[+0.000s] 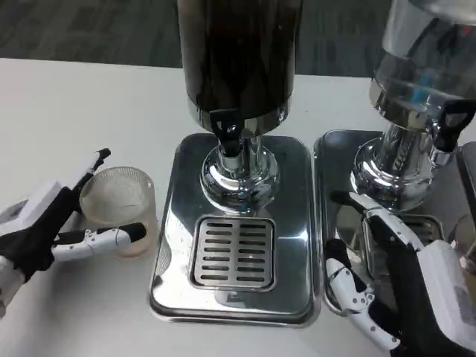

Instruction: Grasp the cup under the faucet to collect the drink, then remove the cup.

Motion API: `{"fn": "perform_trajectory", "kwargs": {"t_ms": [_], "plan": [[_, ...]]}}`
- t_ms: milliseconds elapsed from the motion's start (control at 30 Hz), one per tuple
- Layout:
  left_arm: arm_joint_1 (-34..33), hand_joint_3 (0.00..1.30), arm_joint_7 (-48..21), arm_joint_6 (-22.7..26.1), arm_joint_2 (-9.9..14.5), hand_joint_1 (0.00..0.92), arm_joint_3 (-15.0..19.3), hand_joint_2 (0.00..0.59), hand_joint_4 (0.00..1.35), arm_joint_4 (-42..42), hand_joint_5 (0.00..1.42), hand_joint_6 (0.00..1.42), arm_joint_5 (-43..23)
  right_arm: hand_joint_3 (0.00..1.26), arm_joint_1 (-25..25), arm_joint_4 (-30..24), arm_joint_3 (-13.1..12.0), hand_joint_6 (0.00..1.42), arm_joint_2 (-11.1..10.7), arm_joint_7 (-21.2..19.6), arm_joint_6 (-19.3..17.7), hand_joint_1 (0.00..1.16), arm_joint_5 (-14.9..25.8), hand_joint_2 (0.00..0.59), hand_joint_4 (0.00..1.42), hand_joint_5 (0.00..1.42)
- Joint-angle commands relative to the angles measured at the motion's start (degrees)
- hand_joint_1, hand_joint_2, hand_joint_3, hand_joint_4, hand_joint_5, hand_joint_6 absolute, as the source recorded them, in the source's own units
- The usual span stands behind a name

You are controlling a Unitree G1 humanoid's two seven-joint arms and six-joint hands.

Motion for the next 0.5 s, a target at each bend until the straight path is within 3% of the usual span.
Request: {"fn": "perform_trajectory", "kwargs": {"t_ms": [33, 367, 500], "plan": [[-0.6, 0.00, 0.5, -0.1, -1.2, 0.239, -1.6, 0.042, 0.00, 0.4, 0.20, 0.45, 2.2, 0.28, 0.9, -1.0, -0.3, 0.18, -0.2, 0.4, 0.6, 0.34, 0.2, 0.422, 0.21, 0.20], [-0.5, 0.12, 2.7, 0.0, -1.9, 0.301, -2.2, 0.081, 0.12, 0.4, 0.34, 0.61, 3.2, 0.29, 0.6, -1.1, -0.6, 0.18, -0.2, 1.2, 0.5, 0.34, 0.6, 0.422, 0.21, 0.20], [-0.2, 0.22, 3.6, -0.3, -2.0, 0.323, -2.5, 0.104, 0.22, 0.4, 0.46, 0.75, 3.2, 0.29, 0.6, -1.1, -0.6, 0.18, -0.1, 1.4, 0.5, 0.34, 0.7, 0.422, 0.21, 0.20]]}}
